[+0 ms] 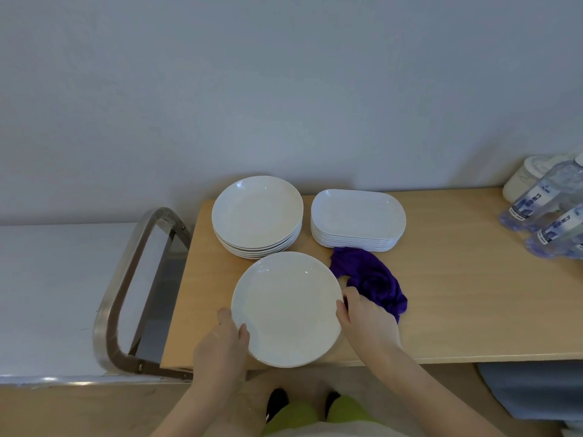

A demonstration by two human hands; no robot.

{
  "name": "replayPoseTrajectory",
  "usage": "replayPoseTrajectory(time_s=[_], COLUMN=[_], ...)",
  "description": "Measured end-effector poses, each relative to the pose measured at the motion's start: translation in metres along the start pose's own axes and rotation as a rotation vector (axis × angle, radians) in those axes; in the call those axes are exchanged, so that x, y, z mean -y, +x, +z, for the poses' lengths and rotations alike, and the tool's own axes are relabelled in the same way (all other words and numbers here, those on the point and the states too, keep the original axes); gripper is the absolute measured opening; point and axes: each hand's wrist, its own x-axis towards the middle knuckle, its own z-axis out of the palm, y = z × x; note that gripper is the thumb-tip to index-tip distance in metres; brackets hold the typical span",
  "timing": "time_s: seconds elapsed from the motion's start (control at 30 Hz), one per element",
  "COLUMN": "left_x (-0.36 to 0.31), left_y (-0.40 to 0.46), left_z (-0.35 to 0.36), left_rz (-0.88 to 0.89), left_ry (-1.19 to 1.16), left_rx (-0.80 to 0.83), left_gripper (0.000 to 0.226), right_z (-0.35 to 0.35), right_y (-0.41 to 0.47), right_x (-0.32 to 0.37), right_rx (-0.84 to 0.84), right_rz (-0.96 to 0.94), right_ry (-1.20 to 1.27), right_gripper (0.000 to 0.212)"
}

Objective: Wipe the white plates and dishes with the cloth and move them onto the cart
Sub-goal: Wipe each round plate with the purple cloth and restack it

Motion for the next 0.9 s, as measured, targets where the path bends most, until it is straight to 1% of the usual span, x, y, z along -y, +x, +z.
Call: replayPoseTrajectory(time_s=[0.1, 0.17, 0.2, 0.27, 0.33, 0.37, 0.43, 0.5, 0.57, 0.63, 0.73, 0.8, 0.9], left_x=[0.000, -0.002, -0.004, -0.010, -0.017, -0.021, -0.028, -0.035, -0.040, -0.045, -0.051, -0.051, -0.048], left_y=[-0.001, -0.002, -0.002, -0.002, 0.000, 0.000, 0.003, 0.005, 0.008, 0.010, 0.015, 0.019, 0.022], left_z=[0.002, 0.002, 0.001, -0.003, -0.005, -0.006, -0.006, -0.003, 0.002, 0.008, 0.012, 0.012, 0.011], left_rz=[-0.013, -0.035, -0.048, -0.057, -0.020, 0.002, 0.025, 0.036, 0.048, 0.066, 0.077, 0.068, 0.035], left_ry=[-0.051, -0.071, -0.079, -0.081, -0.054, -0.028, 0.034, 0.062, 0.051, 0.034, 0.057, 0.070, 0.059], left_rx=[-0.017, -0.047, -0.075, -0.155, -0.235, -0.264, -0.292, -0.294, -0.281, -0.271, -0.279, -0.287, -0.272], left_gripper=[0.031, 0.033, 0.035, 0.039, 0.039, 0.038, 0.036, 0.036, 0.038, 0.040, 0.043, 0.045, 0.048], right_z=[-0.005, -0.004, -0.003, -0.002, -0.002, -0.001, -0.001, -0.006, -0.015, -0.025, -0.045, -0.059, -0.074], right_y=[0.017, 0.030, 0.036, 0.047, 0.057, 0.061, 0.067, 0.069, 0.066, 0.060, 0.048, 0.043, 0.036], right_x=[-0.016, -0.026, -0.030, -0.034, -0.037, -0.039, -0.045, -0.051, -0.055, -0.055, -0.044, -0.031, -0.005], right_rx=[-0.107, -0.136, -0.125, -0.064, -0.012, 0.004, 0.016, -0.019, -0.073, -0.126, -0.206, -0.267, -0.289], right_rz=[-0.017, -0.013, 0.013, 0.096, 0.194, 0.221, 0.202, 0.163, 0.160, 0.153, 0.092, 0.054, -0.044], right_ry=[-0.017, -0.038, -0.052, -0.100, -0.113, -0.107, -0.085, 0.005, 0.138, 0.313, 0.590, 0.691, 0.786], right_gripper=[0.031, 0.030, 0.032, 0.048, 0.058, 0.055, 0.040, 0.028, 0.022, 0.018, 0.011, 0.011, 0.007])
